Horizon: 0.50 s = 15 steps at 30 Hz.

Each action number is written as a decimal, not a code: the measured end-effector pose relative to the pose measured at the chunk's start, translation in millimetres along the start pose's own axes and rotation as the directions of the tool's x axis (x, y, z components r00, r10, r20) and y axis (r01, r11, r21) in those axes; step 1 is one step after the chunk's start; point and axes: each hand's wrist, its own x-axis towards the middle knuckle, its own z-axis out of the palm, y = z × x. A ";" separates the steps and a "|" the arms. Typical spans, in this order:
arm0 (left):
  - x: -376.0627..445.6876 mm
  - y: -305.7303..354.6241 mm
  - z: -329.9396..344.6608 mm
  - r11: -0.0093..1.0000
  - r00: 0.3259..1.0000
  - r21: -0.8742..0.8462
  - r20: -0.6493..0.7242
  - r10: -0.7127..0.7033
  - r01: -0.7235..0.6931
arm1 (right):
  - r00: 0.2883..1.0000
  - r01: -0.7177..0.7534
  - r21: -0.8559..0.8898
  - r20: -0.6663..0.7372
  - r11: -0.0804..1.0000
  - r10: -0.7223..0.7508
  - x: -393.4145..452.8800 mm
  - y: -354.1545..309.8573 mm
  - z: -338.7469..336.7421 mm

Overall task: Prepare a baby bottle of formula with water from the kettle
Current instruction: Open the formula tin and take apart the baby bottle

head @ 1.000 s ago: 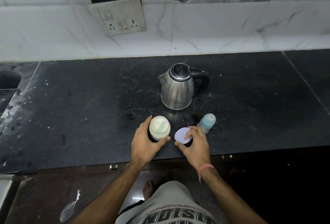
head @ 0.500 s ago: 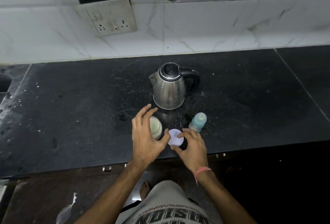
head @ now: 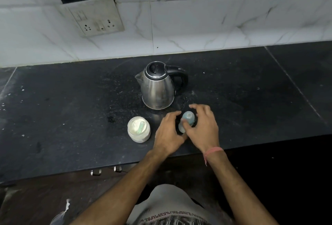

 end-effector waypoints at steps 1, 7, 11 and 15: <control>3.3 0.6 3.6 1.000 1.000 -0.005 0.015 -0.014 0.014 | 0.999 -0.008 -0.045 0.036 0.999 0.009 5.3 -0.1 -0.5; 9.2 3.2 18.5 0.994 0.996 -0.099 -0.066 -0.057 0.051 | 0.992 0.050 -0.173 0.120 0.984 -0.029 20.3 -0.4 -0.1; 12.9 -7.0 25.2 0.998 0.997 -0.064 -0.073 -0.032 0.028 | 0.989 0.086 -0.193 0.133 0.978 -0.060 19.0 1.4 0.8; 16.7 -14.8 27.3 0.996 0.998 -0.091 -0.059 -0.029 0.024 | 0.979 0.127 -0.190 0.180 0.974 -0.093 22.6 2.8 -2.4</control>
